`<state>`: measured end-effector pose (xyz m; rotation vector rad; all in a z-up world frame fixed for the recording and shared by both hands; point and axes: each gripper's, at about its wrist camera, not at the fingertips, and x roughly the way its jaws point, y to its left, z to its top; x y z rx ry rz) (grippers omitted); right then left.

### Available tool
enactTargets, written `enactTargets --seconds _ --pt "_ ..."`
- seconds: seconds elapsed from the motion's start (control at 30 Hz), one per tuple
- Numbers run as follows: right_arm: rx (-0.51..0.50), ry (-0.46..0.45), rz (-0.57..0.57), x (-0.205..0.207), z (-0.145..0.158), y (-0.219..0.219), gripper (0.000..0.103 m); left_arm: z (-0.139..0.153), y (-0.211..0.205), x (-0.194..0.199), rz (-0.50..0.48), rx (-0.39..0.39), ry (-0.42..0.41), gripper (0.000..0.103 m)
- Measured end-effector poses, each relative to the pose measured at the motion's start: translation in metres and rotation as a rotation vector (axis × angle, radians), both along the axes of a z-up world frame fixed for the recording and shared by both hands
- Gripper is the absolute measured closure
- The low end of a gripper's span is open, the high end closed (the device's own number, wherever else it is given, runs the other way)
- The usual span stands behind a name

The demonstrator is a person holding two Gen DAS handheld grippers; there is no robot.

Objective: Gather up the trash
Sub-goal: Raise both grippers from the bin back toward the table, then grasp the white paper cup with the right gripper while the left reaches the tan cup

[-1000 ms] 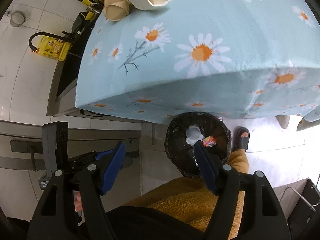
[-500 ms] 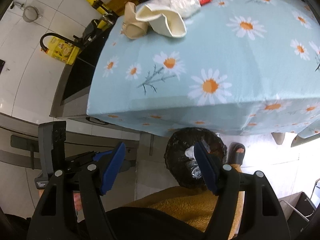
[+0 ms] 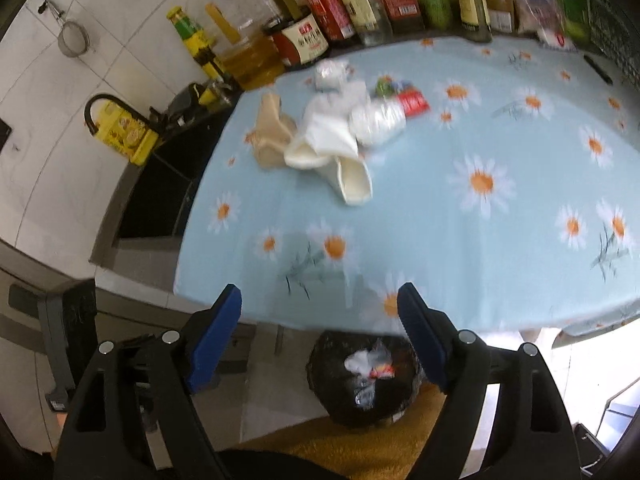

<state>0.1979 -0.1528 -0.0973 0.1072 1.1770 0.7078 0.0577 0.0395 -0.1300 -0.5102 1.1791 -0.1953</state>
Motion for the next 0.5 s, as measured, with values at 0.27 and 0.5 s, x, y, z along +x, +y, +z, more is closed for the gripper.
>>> enactTargets --seconds 0.27,0.5 --pt "-0.043 -0.049 0.055 0.037 0.004 0.033 0.016 0.015 0.018 0.015 0.053 0.02 -0.023 0.037" --pt "-0.104 -0.035 0.082 0.068 -0.017 0.062 0.012 0.019 0.032 0.022 0.096 0.028 -0.028 0.037"
